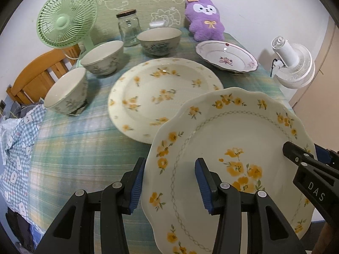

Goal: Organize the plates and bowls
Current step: 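Lift the scalloped plate with both tools and carry it across the table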

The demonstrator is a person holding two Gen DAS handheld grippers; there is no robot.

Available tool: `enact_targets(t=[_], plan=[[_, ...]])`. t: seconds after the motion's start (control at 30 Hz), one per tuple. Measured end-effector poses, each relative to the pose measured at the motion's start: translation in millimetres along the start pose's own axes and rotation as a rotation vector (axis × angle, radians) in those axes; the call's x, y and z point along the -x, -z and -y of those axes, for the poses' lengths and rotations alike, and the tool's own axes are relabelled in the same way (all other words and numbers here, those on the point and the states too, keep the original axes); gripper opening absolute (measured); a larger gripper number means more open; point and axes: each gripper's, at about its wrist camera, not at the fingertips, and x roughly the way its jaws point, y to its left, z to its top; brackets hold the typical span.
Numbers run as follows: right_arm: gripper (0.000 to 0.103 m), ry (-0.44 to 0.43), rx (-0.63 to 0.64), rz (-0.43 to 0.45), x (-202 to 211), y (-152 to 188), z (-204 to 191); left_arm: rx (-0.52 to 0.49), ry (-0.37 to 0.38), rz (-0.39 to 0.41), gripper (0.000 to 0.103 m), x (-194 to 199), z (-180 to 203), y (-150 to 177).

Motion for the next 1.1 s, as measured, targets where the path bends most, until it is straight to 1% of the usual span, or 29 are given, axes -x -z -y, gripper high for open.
enact_targets(t=[0.13,0.43,0.77,1.1], plan=[[0.049,0.005,-0.001,-0.008,-7,-1,19,0.002,-0.002,-0.005,0.046,-3,20,-1],[0.049,0.002,0.003,-0.028,-25,-5,47,0.016,-0.006,-0.024,0.046,-17,51,-4],[0.049,0.002,0.009,-0.058,-43,-7,65,0.022,-0.009,-0.057,0.046,-33,67,-4],[0.048,-0.021,0.033,-0.087,-58,-10,62,0.051,-0.030,-0.084,0.046,-43,67,-3]])
